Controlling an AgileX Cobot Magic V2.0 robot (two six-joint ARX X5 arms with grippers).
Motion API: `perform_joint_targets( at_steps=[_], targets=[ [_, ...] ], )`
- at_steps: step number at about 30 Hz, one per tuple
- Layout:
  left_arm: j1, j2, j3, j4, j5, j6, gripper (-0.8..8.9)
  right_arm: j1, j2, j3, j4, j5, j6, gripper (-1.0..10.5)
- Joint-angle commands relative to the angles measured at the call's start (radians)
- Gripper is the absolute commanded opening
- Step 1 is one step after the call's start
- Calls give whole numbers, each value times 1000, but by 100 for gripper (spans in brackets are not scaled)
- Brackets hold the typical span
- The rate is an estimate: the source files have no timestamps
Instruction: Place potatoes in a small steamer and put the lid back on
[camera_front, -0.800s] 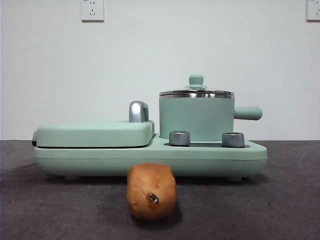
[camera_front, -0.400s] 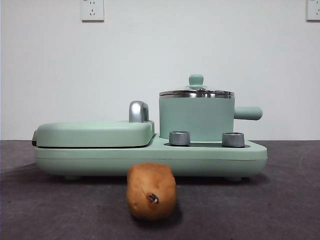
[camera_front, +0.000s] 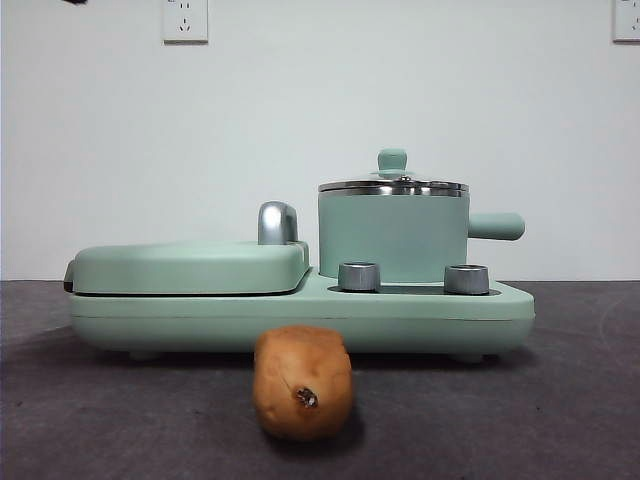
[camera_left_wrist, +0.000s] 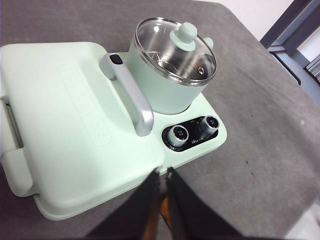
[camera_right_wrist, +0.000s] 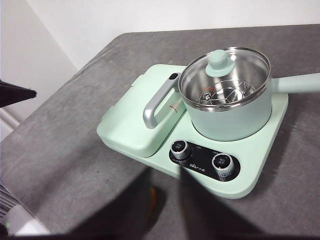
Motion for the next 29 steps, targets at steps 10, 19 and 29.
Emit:
perform_joint_targets(
  at_steps=[10, 19, 29],
  targets=[
    [-23, 76, 21, 66, 22, -56, 535, 2, 10, 18, 4, 4, -14, 439],
    [-115, 237, 170, 71, 31, -54, 532, 2, 10, 18, 3, 2, -12, 439],
    [-245, 610, 551, -89, -54, 89, 530, 2, 10, 18, 4, 2, -11, 438]
  ],
)
